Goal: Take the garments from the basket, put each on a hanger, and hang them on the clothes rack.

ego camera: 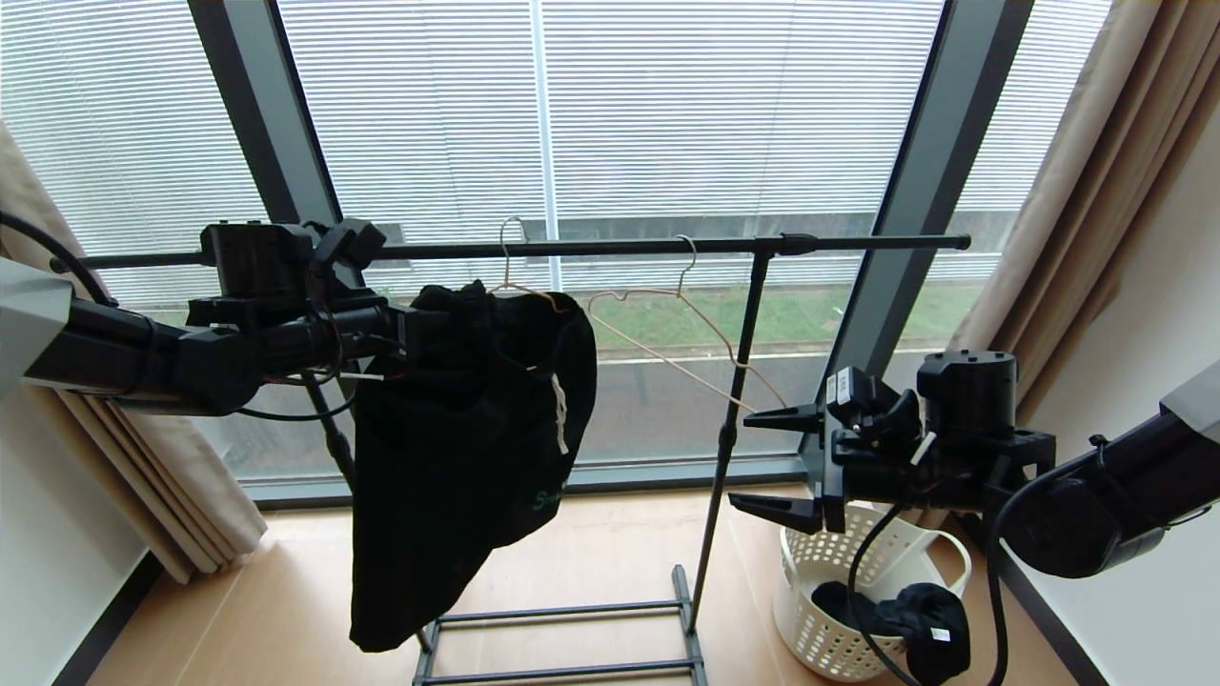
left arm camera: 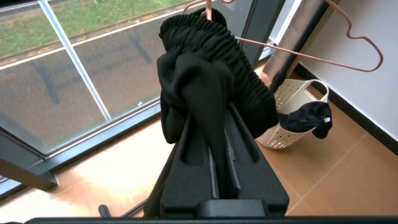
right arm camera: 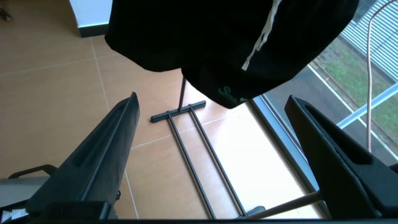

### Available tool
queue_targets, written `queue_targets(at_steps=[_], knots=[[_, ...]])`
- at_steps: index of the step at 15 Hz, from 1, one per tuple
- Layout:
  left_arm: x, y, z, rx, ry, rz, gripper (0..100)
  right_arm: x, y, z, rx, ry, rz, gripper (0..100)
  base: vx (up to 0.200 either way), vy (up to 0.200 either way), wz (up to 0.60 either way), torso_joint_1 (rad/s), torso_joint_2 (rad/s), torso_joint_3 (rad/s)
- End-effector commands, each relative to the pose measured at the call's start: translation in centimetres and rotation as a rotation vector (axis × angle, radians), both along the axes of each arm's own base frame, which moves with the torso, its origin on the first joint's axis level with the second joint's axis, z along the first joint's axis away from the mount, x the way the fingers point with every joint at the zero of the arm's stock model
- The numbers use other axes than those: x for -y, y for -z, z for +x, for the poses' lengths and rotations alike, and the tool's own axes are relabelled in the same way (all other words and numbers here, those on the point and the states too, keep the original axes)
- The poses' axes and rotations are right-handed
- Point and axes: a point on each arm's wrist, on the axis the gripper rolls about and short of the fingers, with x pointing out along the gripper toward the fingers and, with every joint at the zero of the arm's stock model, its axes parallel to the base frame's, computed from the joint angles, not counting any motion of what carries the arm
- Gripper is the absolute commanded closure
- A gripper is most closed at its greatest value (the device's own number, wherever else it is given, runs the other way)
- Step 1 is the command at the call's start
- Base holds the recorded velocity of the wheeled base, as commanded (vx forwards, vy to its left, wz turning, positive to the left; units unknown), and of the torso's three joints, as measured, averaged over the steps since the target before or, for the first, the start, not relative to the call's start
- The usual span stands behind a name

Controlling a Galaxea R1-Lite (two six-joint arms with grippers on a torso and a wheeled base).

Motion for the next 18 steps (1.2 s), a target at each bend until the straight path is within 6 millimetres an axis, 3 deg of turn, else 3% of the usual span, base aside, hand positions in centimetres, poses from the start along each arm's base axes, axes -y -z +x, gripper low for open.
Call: queue_targets(at_steps=[1,8,9,11,14,17,18], knots=[[0.0,0.3,0.1,-0.009,0.0,0.001,100,0.0,0.2,0.0,-0.005,-0.001,-0.001,0,0.0,0.0,0.0,0.0,0.0,0.0],[0.1,1.0,0.2,-0.026,0.005,0.007,100,0.0,0.2,0.0,-0.005,-0.001,-0.001,0,0.0,0.0,0.0,0.0,0.0,0.0],[0.1,1.0,0.2,-0.026,0.005,0.007,0,0.0,0.2,0.0,-0.004,-0.001,-0.001,0,0.0,0.0,0.0,0.0,0.0,0.0],[0.1,0.9,0.1,-0.03,0.001,0.001,0,0.0,0.2,0.0,-0.004,-0.001,-0.001,0,0.0,0.0,0.0,0.0,0.0,0.0],[-0.1,0.0,-2.8,-0.041,0.003,0.007,0,0.0,0.1,0.0,-0.001,-0.001,0.0,0,0.0,0.0,0.0,0.0,0.0,0.0],[-0.8,-2.4,-11.7,-0.034,-0.017,0.018,0,0.1,-1.1,-0.2,0.04,0.066,-0.022,0,0.0,0.0,0.0,0.0,0.0,0.0],[-0.9,-2.6,-13.3,-0.032,-0.03,0.022,0,0.0,-1.6,-0.4,0.059,0.09,-0.03,0,0.0,0.0,0.0,0.0,0.0,0.0]])
